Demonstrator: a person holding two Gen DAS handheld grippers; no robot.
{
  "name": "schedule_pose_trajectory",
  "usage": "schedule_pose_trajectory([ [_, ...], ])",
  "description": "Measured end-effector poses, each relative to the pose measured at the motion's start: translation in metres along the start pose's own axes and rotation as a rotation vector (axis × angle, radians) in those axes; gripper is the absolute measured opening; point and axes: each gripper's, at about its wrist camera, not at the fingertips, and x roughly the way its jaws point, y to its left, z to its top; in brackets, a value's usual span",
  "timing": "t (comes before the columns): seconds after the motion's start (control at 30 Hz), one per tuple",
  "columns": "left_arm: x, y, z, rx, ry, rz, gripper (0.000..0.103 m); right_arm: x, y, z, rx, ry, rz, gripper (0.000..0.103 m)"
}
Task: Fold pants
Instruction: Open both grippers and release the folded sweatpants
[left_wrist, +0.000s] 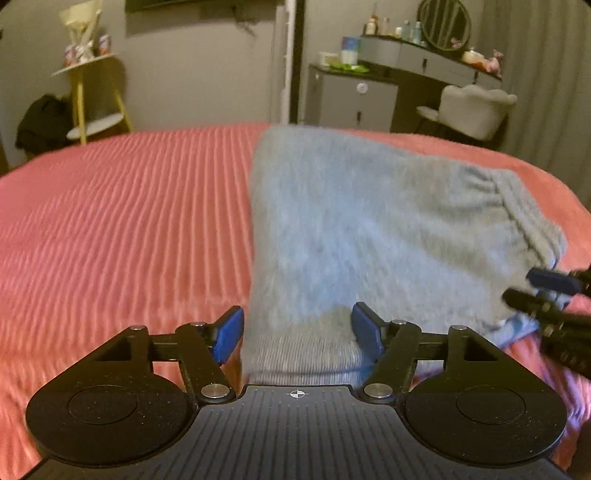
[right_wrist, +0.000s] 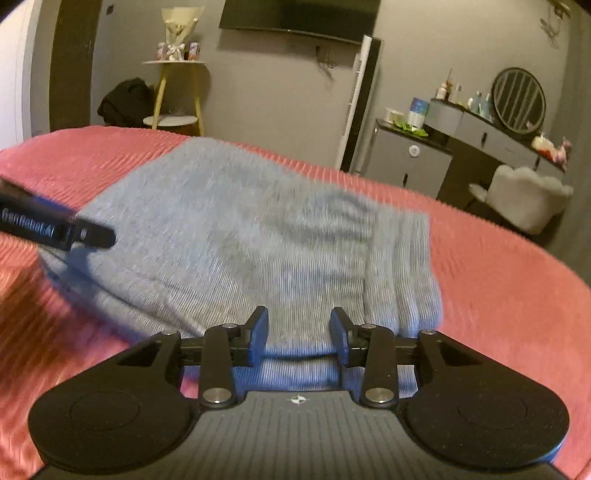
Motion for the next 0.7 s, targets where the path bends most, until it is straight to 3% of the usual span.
schedule_pose_trajectory([
  [0.13, 0.001, 0.006, 0.009, -0.059, 0.049, 0.008, 0.073, 0.002, -0.006, 0.006, 0.082, 0.020, 0.006, 0.037],
  [0.3, 0.006, 0.013, 0.013, -0.139, 0.104, 0.017, 0.079, 0.000, 0.008, -0.001, -0.009, 0.009, -0.037, 0.037],
  [0.43, 0.007, 0.016, 0.015, -0.159, 0.135, 0.030, 0.082, -0.001, 0.009, -0.002, 0.001, 0.012, -0.041, 0.037],
  [0.7, -0.011, -0.001, 0.018, -0.031, 0.167, 0.066, 0.082, -0.008, 0.006, -0.004, 0.018, 0.021, -0.034, 0.037],
])
